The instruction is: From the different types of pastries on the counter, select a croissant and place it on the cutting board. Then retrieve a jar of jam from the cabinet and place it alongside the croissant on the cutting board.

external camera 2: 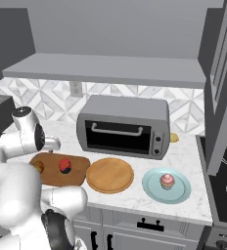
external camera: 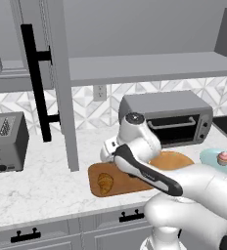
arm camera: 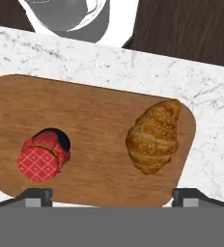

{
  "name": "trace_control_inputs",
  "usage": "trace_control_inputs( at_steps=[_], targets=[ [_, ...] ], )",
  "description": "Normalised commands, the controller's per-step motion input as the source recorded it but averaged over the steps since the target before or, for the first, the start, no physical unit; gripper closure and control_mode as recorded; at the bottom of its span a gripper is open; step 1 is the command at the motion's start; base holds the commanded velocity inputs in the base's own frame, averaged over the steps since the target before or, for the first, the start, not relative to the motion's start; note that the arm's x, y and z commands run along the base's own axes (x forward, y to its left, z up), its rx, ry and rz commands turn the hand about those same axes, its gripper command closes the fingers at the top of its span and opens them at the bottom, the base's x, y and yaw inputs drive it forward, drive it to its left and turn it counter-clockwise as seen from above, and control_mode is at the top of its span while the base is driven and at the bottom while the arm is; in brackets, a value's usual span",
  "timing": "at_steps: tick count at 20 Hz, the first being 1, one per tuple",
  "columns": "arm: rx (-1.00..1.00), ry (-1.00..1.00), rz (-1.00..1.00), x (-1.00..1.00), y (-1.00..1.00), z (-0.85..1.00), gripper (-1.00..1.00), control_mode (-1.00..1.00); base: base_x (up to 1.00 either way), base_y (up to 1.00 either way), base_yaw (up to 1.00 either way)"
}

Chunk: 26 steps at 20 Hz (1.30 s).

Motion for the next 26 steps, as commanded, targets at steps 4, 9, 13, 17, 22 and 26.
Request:
trace_control_inputs(
  at_steps=[4,9,13,17,22,26],
  targets=[
    [0.0,-0.1,0.02,-0.09,-0.87,0.0,-1.0,-1.0,0.0,0.0,0.0],
    [0.0,-0.15,0.01,0.0,-0.99,0.0,-1.0,-1.0,0.0,0.0,0.0],
    [0.0,-0.2,0.02,-0.06,-1.0,0.0,-1.0,-1.0,0.0,0.0,0.0],
    [0.0,-0.16,0.03,-0.07,-1.0,0.0,-1.0,-1.0,0.0,0.0,0.0],
    [0.01,-0.09,0.05,-0.8,-1.0,-0.07,-1.0,-1.0,0.0,0.0,0.0],
    [0.01,-0.08,0.05,-1.0,-1.0,-0.16,-1.0,-1.0,0.0,0.0,0.0]
  ],
)
